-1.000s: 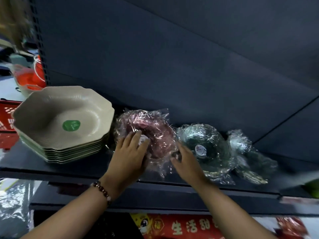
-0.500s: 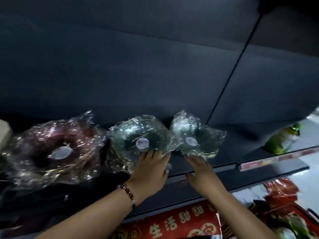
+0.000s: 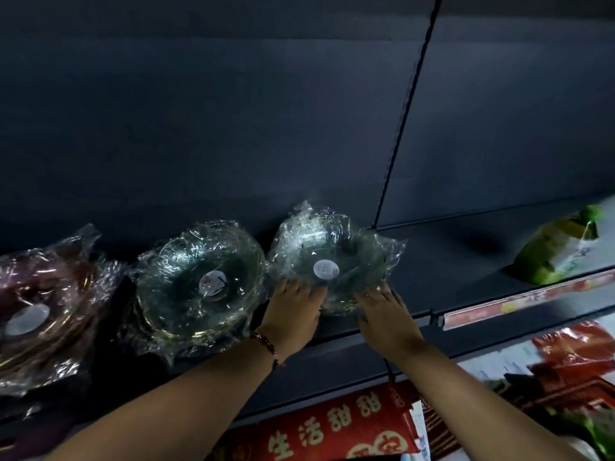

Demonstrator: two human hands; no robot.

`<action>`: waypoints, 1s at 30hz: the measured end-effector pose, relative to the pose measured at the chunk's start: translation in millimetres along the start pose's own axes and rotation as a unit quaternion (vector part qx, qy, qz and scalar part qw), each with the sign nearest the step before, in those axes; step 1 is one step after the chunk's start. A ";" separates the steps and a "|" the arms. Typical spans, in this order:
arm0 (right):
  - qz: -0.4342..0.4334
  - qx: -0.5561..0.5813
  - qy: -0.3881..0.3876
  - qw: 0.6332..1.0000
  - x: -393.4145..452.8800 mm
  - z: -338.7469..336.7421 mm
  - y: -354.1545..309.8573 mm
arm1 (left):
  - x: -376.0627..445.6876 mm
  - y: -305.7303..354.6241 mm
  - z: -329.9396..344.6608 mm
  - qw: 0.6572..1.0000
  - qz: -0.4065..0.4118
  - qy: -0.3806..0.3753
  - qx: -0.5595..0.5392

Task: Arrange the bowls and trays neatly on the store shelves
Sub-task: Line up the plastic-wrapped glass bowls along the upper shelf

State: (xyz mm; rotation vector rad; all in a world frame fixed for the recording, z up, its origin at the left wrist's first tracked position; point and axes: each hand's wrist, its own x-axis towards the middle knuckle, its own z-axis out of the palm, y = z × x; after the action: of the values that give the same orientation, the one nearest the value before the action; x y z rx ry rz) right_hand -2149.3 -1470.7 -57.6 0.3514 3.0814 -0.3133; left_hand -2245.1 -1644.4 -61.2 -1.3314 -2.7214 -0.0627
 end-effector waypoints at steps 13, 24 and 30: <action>-0.142 -0.001 0.182 0.973 5.7 -44.4 7.7 | -11.1 -3.0 -34.0 0.973 -0.064 0.171 -0.139; -0.293 0.049 0.283 0.912 -17.5 -77.8 -22.0 | -57.5 -27.6 -78.6 0.968 -0.026 0.220 -0.114; -0.303 0.019 0.189 0.934 -4.3 -66.5 -67.7 | -99.6 -71.5 -90.6 0.966 -0.029 0.252 -0.055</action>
State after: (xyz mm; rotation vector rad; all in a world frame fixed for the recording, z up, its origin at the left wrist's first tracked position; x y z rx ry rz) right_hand -2160.5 -1522.9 21.0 -0.6378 3.4856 -0.3448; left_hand -2233.5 -1774.3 17.8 -1.0729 -2.3460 -0.4914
